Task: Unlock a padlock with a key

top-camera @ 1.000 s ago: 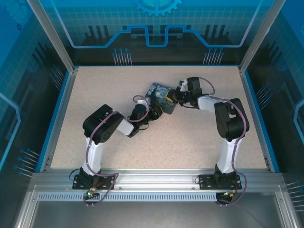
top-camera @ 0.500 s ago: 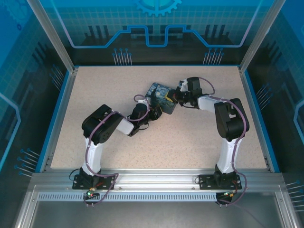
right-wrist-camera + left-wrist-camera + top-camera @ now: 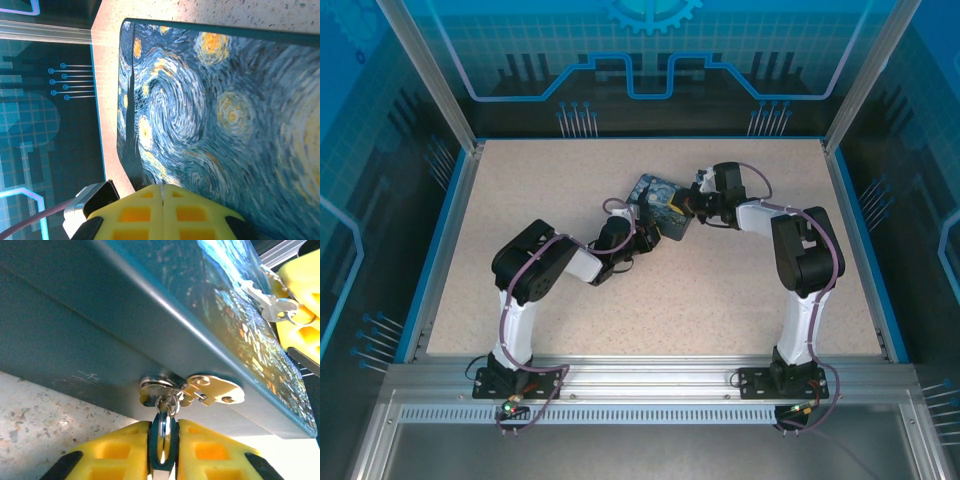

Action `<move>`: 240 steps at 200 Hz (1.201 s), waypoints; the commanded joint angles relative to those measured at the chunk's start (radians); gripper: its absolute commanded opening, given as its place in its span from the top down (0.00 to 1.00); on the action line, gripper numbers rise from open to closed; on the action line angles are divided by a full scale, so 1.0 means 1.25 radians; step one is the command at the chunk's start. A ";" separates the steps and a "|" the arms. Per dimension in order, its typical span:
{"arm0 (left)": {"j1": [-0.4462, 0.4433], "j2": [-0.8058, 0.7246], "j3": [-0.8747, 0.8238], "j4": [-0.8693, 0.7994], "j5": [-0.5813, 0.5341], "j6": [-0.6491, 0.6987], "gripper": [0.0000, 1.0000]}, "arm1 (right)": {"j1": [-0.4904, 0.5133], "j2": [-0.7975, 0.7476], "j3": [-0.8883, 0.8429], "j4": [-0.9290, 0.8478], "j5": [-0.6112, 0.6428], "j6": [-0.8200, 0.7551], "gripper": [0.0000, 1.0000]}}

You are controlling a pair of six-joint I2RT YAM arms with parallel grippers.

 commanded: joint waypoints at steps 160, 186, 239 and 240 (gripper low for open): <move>0.007 -0.118 0.078 -0.324 0.141 -0.040 1.00 | -0.038 -0.044 0.015 -0.103 0.004 0.000 1.00; 0.007 -0.135 0.081 -0.350 0.148 -0.056 1.00 | -0.045 -0.097 0.012 -0.105 0.000 -0.002 1.00; 0.010 -0.152 0.084 -0.378 0.154 -0.115 1.00 | -0.046 -0.203 -0.051 -0.079 -0.006 0.018 1.00; 0.010 -0.152 0.084 -0.379 0.154 -0.117 1.00 | -0.046 -0.206 -0.053 -0.078 -0.006 0.019 1.00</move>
